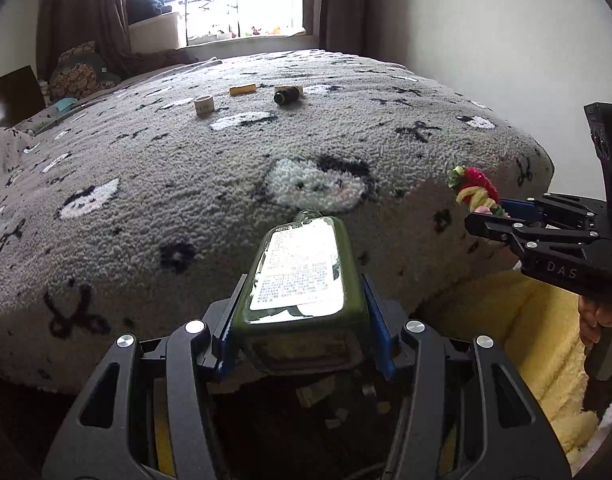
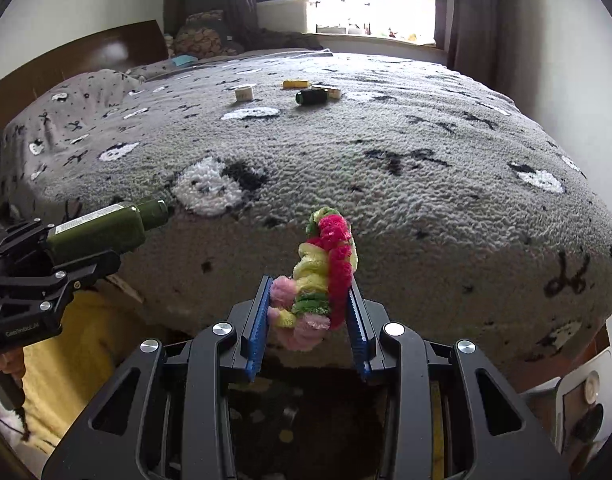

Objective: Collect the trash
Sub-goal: 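Carry the green bottle and fuzzy toy down to the bin and open both tools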

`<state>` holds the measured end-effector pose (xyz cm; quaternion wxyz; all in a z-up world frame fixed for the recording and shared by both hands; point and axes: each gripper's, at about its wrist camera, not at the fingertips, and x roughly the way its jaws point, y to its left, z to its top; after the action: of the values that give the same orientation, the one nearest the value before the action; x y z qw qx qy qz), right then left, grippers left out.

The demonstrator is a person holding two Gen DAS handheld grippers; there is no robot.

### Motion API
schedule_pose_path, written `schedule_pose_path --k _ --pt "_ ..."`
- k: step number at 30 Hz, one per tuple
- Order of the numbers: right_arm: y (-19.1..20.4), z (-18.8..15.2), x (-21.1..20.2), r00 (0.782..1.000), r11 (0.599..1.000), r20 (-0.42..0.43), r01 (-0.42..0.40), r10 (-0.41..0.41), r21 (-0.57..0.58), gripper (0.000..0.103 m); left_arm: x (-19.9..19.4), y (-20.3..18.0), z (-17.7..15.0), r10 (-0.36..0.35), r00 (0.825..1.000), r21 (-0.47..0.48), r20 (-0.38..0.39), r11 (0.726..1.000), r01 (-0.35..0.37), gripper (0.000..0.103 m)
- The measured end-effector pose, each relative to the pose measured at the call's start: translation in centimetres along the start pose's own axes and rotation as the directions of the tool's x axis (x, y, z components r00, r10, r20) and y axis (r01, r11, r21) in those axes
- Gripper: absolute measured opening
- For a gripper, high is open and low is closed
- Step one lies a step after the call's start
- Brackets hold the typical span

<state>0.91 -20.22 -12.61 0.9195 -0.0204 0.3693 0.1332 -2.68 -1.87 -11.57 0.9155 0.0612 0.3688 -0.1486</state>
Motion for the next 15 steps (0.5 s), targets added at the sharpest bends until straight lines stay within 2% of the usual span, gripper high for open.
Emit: schedule_pose_path --k 7,15 --pt "1.1 -2.1 1.2 0.998 0.999 -0.060 -0.034 0.034 0.001 0.036 1.4 -0.4 -3.6 -0.031 0.996 -0.046 -0.089 0.999 0.027 0.050" --pt "1.9 -4.4 3.9 0.983 0.998 -0.169 -0.066 0.066 0.010 0.036 5.5 0.0 -8.1 -0.052 0.970 -0.091 -0.239 0.995 0.031 0.050"
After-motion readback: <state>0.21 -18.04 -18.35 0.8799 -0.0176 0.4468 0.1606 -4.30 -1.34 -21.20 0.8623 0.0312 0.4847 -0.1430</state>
